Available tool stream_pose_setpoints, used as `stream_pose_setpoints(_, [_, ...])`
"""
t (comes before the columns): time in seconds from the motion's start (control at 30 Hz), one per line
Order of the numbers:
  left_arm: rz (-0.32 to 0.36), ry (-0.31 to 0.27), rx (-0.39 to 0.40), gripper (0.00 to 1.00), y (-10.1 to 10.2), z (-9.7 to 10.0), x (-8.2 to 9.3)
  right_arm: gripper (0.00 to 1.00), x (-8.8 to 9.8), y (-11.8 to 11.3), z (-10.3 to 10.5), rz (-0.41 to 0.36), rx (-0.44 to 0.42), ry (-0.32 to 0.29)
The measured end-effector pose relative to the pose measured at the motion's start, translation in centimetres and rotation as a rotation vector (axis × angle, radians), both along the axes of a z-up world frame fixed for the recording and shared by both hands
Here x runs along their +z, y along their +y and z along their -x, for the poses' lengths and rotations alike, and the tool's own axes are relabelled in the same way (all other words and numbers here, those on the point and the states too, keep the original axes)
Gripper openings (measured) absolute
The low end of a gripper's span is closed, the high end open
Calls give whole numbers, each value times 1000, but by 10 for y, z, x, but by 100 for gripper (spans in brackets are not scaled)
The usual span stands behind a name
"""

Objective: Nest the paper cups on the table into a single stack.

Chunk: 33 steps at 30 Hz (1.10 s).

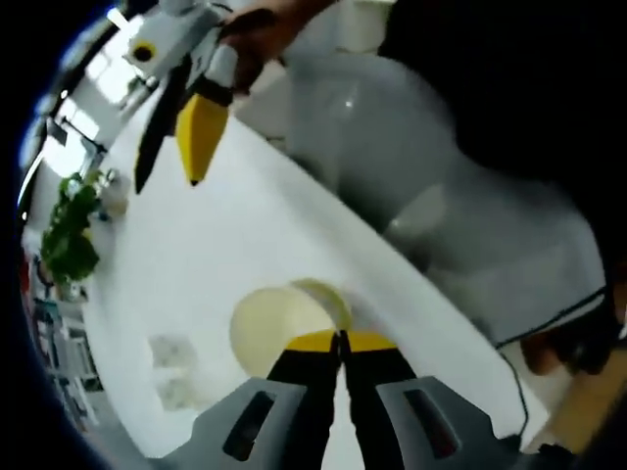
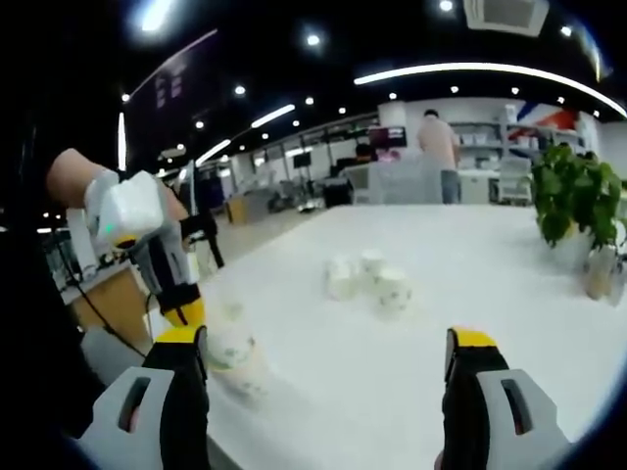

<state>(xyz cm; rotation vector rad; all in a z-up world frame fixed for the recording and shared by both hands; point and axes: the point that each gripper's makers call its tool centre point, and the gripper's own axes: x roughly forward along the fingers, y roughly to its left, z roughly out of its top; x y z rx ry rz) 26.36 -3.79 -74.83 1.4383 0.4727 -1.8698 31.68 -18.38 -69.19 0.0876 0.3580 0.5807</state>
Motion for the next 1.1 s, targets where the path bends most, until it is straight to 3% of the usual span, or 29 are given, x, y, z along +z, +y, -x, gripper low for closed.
stream_pose_setpoints(0.33, [-54, 17, 19, 0, 4, -1, -13, 99, -5, -1, 1, -11, -5, 9])
stream_pose_setpoints(0.77, [-74, 28, 39, 2, 5, -4, -19, 99, -8, -2, 0, -22, -3, 17])
stream_pose_setpoints(0.97, [-70, 40, 56, 6, 4, -3, -18, 99, -8, -2, 1, -23, -4, 18])
stream_pose_setpoints(1.1, [-69, 49, 93, 14, 4, -5, -18, 99, -9, -2, 0, -21, -3, 18])
